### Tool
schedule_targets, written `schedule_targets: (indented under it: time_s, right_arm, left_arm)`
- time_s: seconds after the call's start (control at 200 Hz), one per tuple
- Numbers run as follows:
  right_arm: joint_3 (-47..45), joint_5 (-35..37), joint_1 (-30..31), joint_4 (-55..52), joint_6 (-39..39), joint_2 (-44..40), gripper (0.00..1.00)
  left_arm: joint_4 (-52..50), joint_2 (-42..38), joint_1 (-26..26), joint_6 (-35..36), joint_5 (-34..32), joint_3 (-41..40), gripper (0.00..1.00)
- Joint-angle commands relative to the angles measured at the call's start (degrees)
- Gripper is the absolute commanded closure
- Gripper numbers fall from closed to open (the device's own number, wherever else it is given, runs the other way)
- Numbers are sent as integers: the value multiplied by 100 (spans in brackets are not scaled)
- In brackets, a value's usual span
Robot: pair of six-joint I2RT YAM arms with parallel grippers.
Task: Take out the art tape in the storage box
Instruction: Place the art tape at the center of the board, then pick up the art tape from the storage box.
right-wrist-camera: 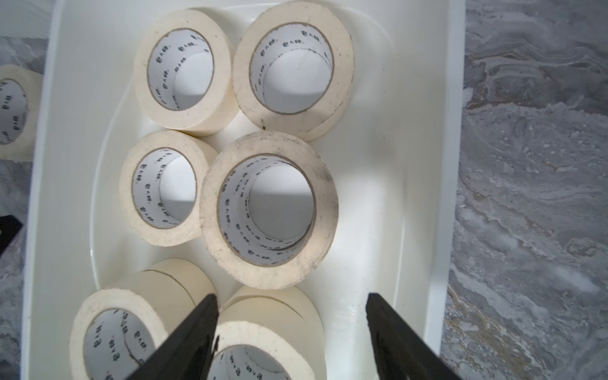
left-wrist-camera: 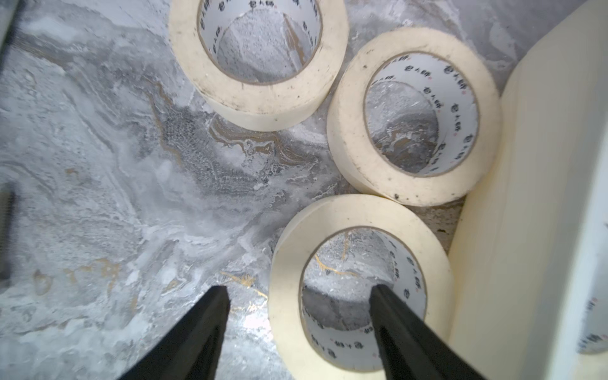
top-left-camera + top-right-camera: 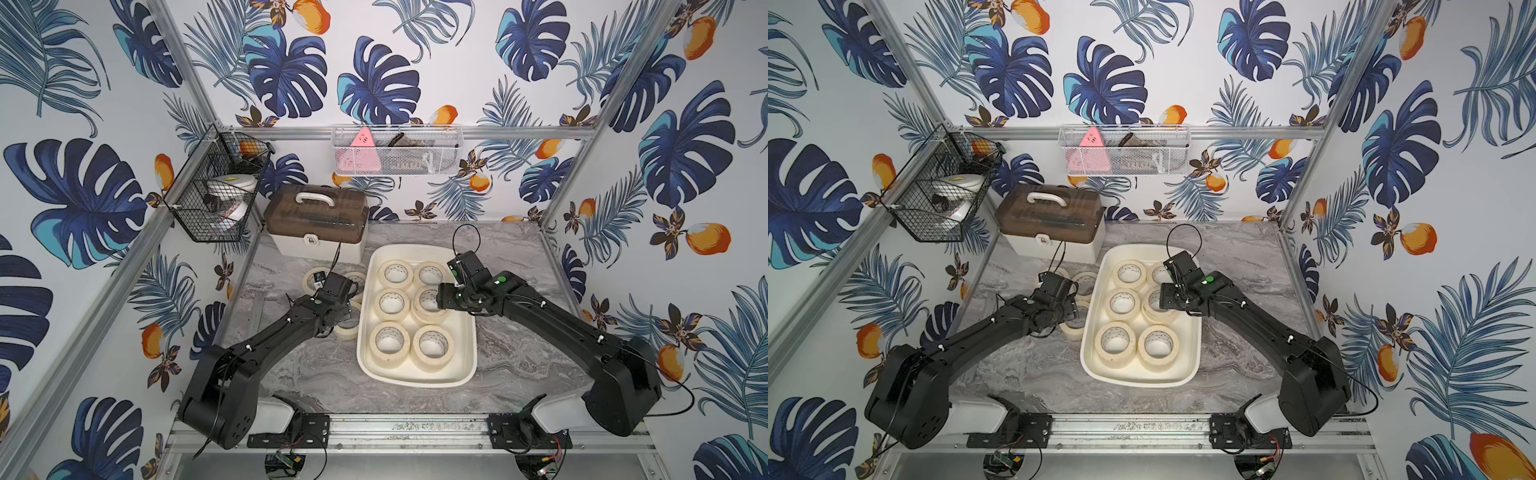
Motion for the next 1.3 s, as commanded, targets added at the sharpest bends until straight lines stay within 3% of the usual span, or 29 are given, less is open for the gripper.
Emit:
schedule_targets:
  time_s: [0.0,0.17,0.691,0.821,1.186,1.296]
  right_arm:
    - [-265,-111,-93,229,177,-29,25]
    - [-464,-181,-277,437,173,118,24]
    - [-468,-517,-550,1012,100,1029,28]
    - [-423,-584,-597,1066,76,1197,35]
    - [-102,-454,-555,821,-108,1101,74]
    - [245,-245,-359,652,-169,980,80]
  left_arm:
    - [-330,-239,-89,204,129,105,15]
    - [-563,-625,-372,212,222,332,8]
    - [-657,-975,-715,235,419,569,8]
    - [-631,-944,-716,230,416,564,9]
    - [-851,-1164,-772,261,382,674,10]
    - [-958,-1269,-827,304,372,785,11]
